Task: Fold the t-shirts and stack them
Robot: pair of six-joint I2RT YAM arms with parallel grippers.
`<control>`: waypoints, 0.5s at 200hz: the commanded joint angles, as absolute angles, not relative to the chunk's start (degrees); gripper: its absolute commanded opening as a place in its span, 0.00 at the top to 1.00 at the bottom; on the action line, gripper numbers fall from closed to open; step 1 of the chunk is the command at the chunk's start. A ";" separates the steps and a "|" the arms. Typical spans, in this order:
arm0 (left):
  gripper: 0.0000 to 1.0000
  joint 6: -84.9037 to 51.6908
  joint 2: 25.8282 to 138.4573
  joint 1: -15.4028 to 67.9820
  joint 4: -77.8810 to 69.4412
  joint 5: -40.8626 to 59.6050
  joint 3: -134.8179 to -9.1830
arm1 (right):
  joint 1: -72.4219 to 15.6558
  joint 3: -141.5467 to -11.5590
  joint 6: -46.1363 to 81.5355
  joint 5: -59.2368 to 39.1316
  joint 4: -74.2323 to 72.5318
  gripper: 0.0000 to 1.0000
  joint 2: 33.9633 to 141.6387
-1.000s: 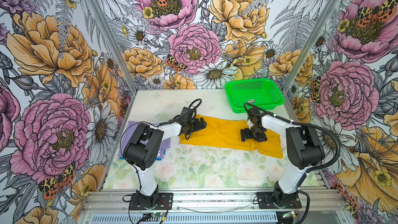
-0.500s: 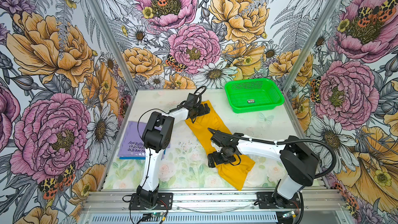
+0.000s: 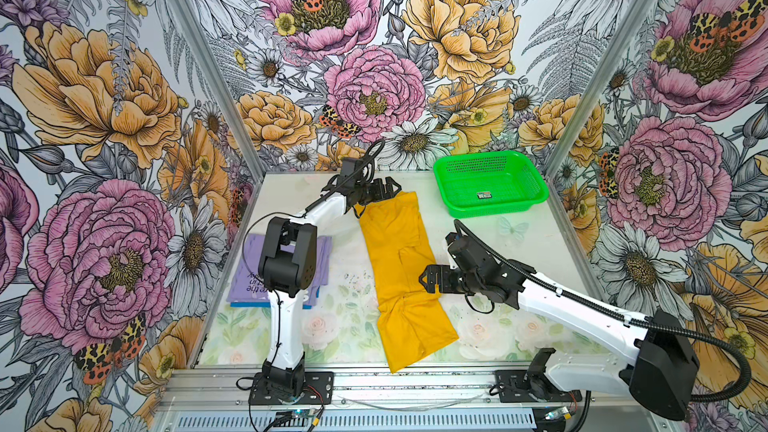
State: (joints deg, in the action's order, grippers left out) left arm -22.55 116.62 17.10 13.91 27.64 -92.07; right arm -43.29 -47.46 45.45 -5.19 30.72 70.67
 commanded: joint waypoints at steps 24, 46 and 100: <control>0.01 -22.96 108.38 22.84 14.83 22.76 -76.80 | -47.57 -46.49 43.12 -4.48 30.71 0.01 72.91; 0.01 -25.48 109.49 26.12 14.85 18.42 -73.94 | -50.24 -47.06 42.10 -4.57 30.67 0.01 76.76; 0.01 -29.06 117.90 28.53 17.31 12.01 -76.09 | -57.87 -49.91 41.65 -3.20 30.67 0.01 89.85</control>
State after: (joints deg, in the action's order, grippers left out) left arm -26.50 114.91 29.54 16.05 16.67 -74.39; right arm -55.59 -47.27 42.41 -4.64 30.94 85.47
